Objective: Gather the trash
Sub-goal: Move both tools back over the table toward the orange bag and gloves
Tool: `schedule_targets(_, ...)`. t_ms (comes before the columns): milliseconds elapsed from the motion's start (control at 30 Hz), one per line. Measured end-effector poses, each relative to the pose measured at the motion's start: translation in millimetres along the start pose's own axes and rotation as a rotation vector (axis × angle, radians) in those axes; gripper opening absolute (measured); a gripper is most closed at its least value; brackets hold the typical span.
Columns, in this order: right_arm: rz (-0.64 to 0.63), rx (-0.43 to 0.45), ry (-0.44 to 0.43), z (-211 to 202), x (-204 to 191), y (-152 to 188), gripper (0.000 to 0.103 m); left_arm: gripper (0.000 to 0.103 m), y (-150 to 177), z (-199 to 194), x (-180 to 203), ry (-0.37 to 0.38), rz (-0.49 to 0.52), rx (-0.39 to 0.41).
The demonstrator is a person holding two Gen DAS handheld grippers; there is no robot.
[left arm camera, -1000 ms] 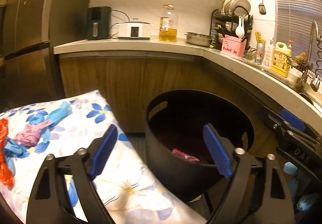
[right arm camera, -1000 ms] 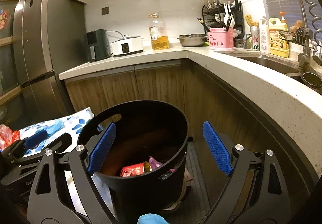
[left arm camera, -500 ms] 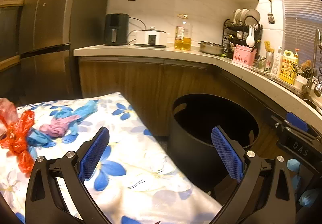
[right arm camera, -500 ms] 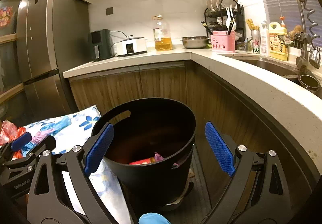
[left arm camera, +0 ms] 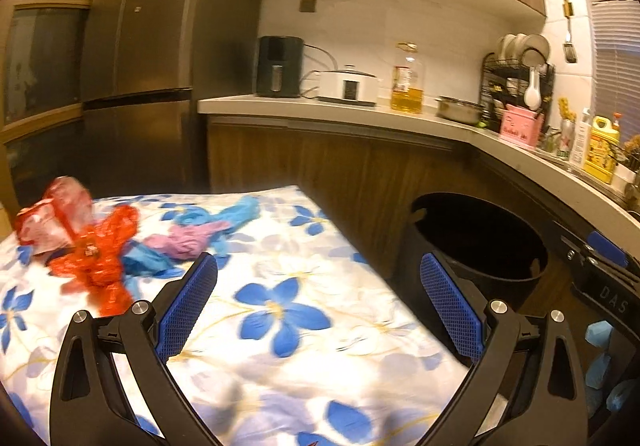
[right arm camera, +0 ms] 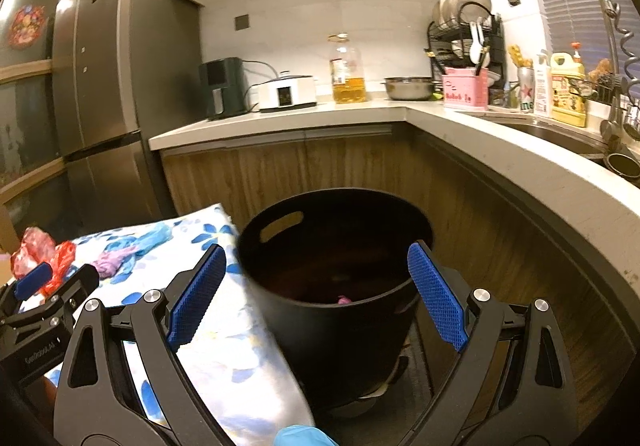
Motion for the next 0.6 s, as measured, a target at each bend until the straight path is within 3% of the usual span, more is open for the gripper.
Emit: schedule_targets(600, -0.069, -0.006, -0.174, 5.0, -115.4, 15.6, 0.091, 0.097, -5.3, -13.0, -134.4, -0.279, -0.067, 0.044)
Point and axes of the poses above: each gripper's, at about its wrist camera, not at the fingertips, and z roughly the way its jaws point, x to its right, y to its underside, the point moved 10 cm from there along z, roughly the way its jaws point, and after that the axes turned 7 degrees about -z, right-handed, at the moved point
